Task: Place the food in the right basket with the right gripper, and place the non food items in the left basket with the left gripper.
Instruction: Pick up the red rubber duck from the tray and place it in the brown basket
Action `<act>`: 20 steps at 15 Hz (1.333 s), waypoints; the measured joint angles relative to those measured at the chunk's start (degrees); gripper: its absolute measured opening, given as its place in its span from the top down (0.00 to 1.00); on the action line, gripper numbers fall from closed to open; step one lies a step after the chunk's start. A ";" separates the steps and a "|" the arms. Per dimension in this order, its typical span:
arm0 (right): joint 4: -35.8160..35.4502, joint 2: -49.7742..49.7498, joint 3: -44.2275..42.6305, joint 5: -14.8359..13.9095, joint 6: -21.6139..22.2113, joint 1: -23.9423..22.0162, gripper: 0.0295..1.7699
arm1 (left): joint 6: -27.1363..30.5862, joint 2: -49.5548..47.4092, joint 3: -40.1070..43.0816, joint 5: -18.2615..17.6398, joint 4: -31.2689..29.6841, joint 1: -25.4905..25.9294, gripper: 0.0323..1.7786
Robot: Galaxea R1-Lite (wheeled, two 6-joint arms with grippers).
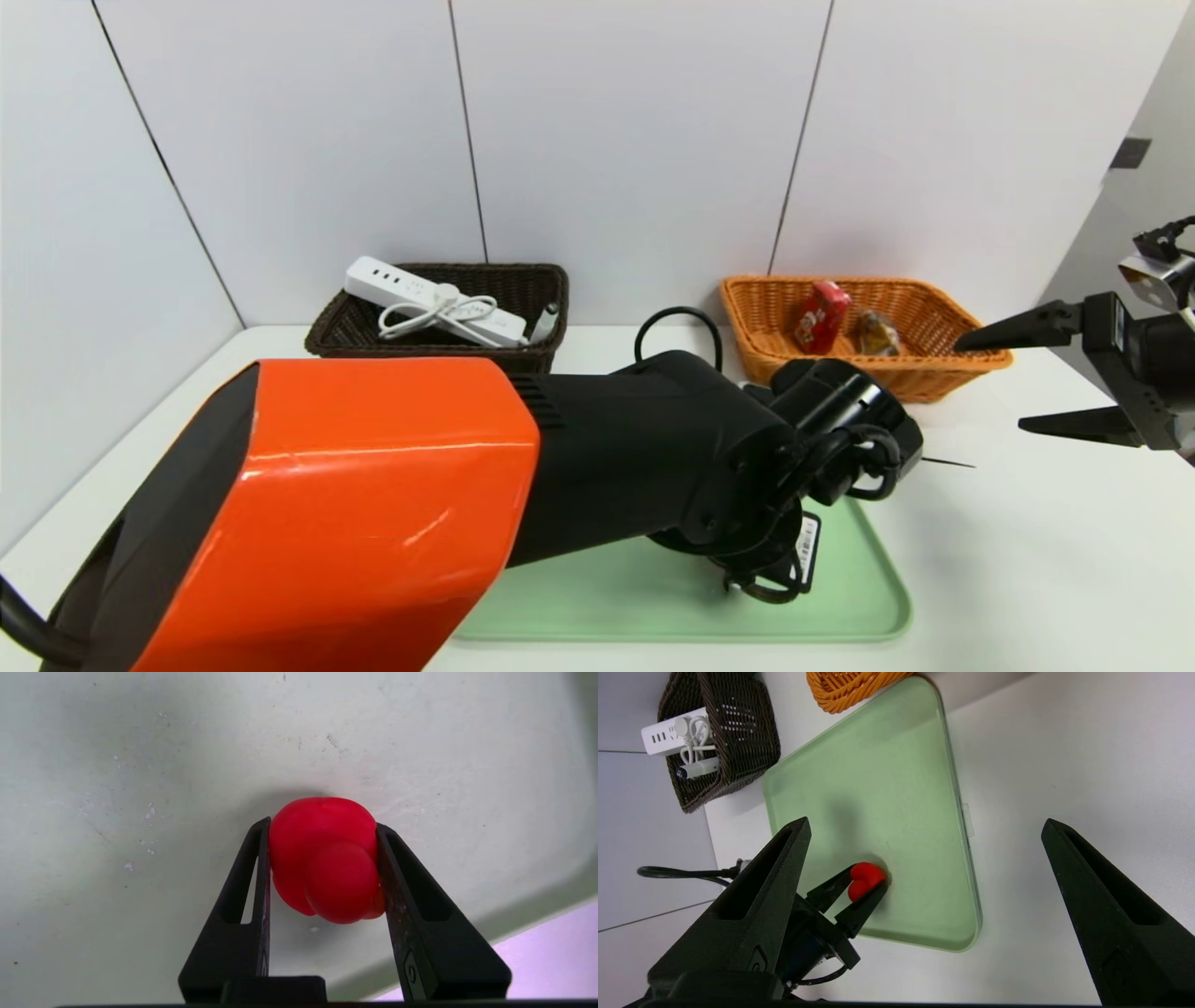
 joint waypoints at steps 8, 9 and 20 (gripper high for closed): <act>-0.09 0.22 0.11 0.06 0.02 0.02 0.03 | 1.60 -6.56 -0.02 0.01 -3.05 1.60 0.63; -0.06 0.29 0.11 0.06 0.00 0.02 0.03 | 2.49 -7.98 -0.02 0.04 -4.11 2.76 0.63; -0.17 1.84 -0.05 0.32 -0.52 0.13 0.03 | 8.44 -18.60 -0.02 -1.69 -8.40 29.27 0.64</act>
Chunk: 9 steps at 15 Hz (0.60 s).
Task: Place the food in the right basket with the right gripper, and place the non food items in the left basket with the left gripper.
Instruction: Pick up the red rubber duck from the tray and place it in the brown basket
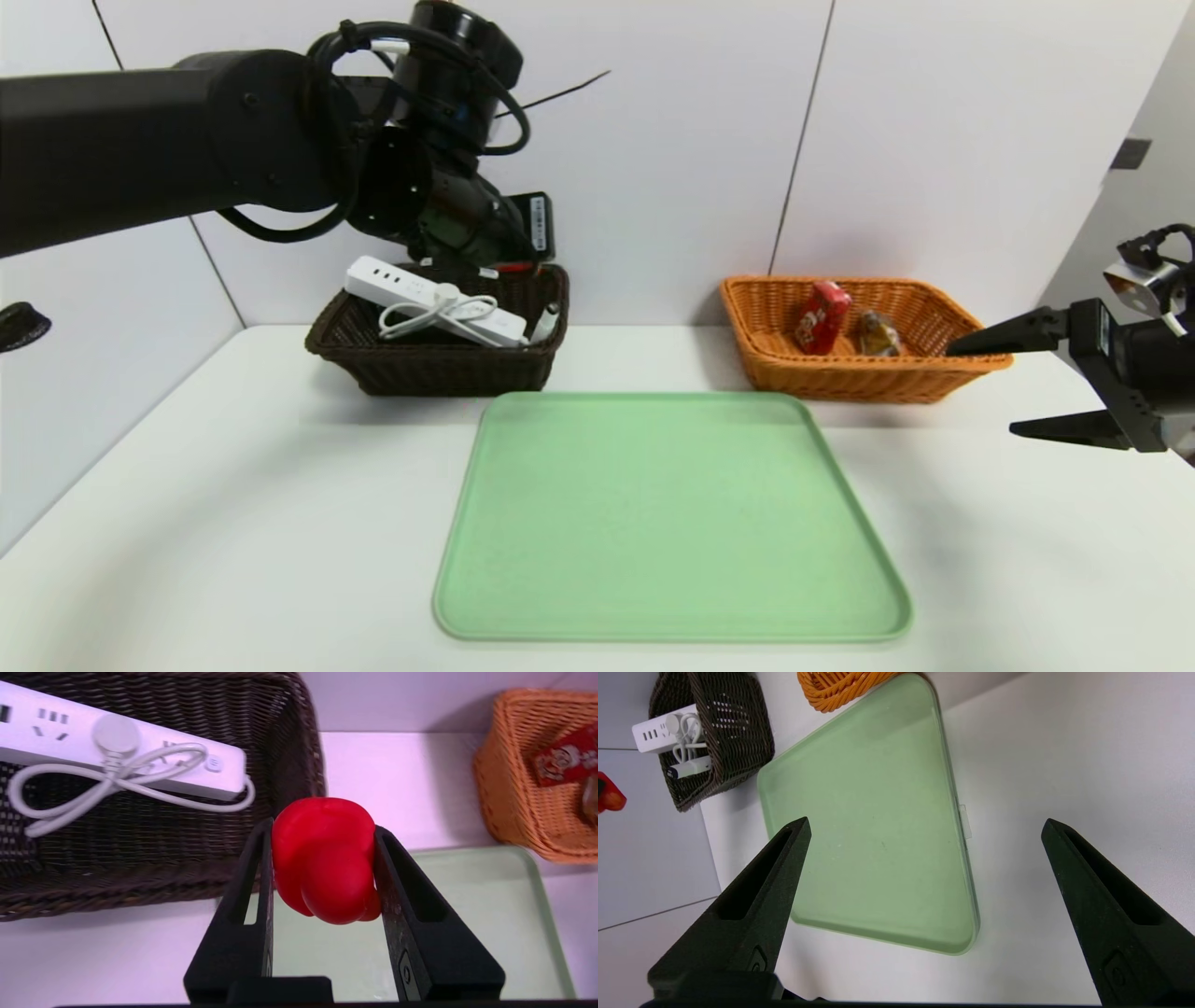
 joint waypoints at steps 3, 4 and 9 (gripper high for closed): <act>0.00 0.28 -0.23 -0.01 -0.13 -0.02 0.03 | -0.05 1.88 0.00 -0.63 -0.06 3.90 0.64; 0.02 0.35 -0.26 -0.06 -0.15 -0.02 0.03 | -0.05 2.84 0.00 -0.67 -0.11 4.74 0.64; -0.05 0.68 -0.44 -0.15 -0.26 -0.02 0.03 | -0.24 7.35 0.00 -5.83 -2.07 9.08 0.65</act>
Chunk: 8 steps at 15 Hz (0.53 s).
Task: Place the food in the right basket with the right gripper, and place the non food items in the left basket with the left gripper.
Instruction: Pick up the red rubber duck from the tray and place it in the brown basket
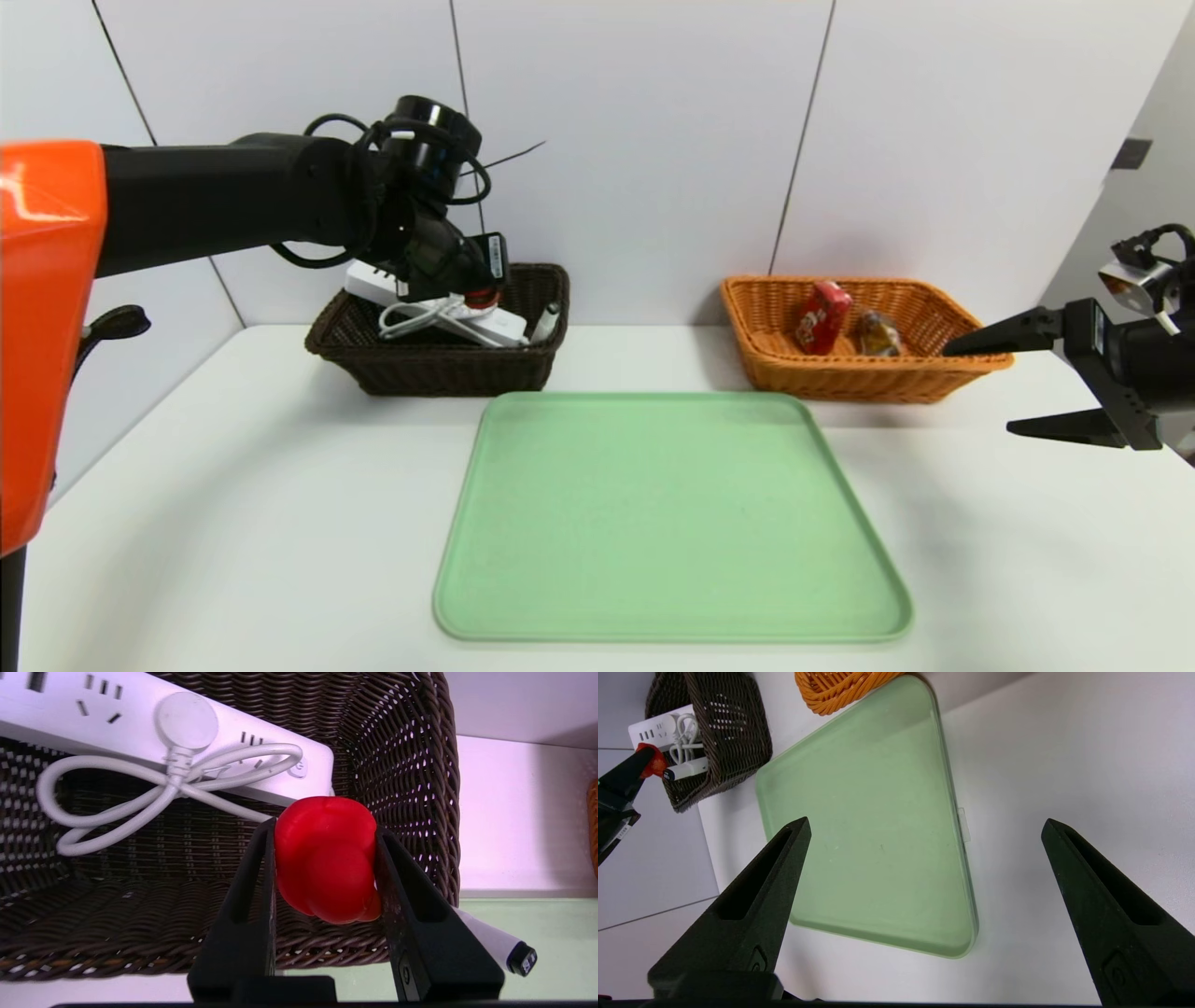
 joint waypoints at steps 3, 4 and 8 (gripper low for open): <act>-0.02 0.11 -0.01 -0.02 0.00 0.00 0.03 | 0.20 2.21 0.00 -1.65 -1.32 1.84 0.65; -0.02 0.17 -0.06 0.00 -0.07 0.00 0.03 | 0.24 2.85 0.00 -1.65 -1.40 2.01 0.65; -0.04 0.44 -0.89 0.00 -0.22 0.00 0.03 | 0.30 4.47 0.00 -1.67 -1.49 2.28 0.65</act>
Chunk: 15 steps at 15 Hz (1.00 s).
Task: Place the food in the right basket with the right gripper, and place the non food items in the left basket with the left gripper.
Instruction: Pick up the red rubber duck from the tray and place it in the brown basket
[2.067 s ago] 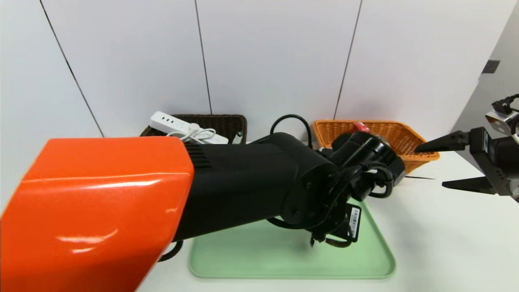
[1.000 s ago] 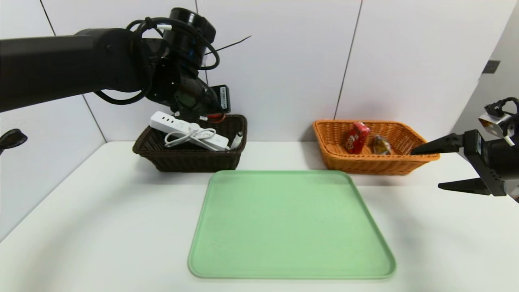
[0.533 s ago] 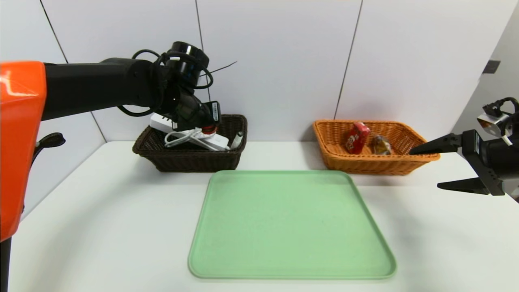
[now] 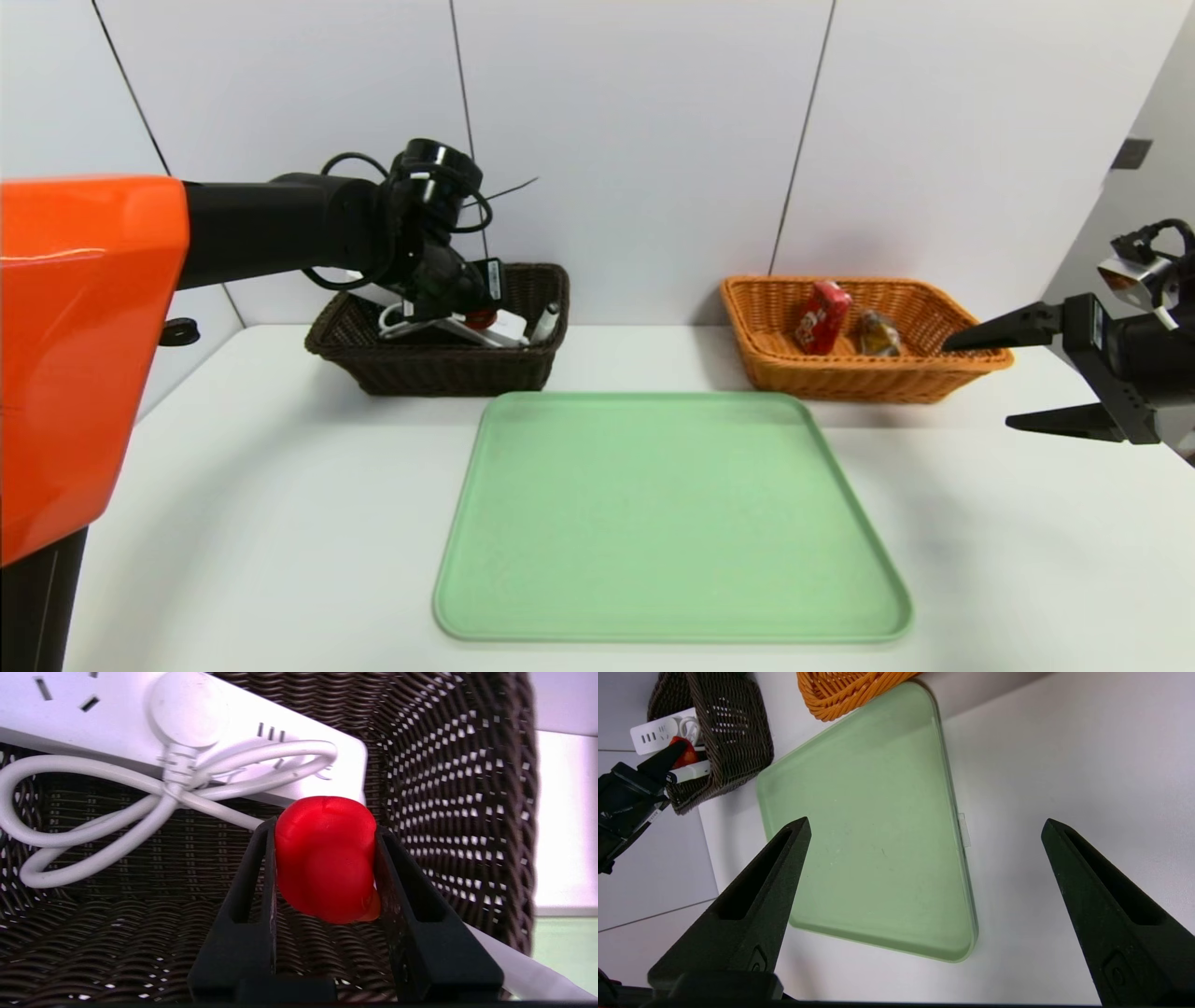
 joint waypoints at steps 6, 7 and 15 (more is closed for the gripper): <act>0.00 0.50 -1.11 0.15 -0.07 0.17 0.03 | 0.68 0.52 0.00 0.02 -0.02 0.00 0.66; 0.00 0.54 -1.16 0.15 -0.05 0.17 0.03 | 0.90 0.52 0.00 0.02 -0.09 -0.07 0.66; 0.11 0.61 -1.10 0.09 0.09 0.17 0.03 | 0.96 0.96 0.00 0.02 -0.35 -0.02 0.66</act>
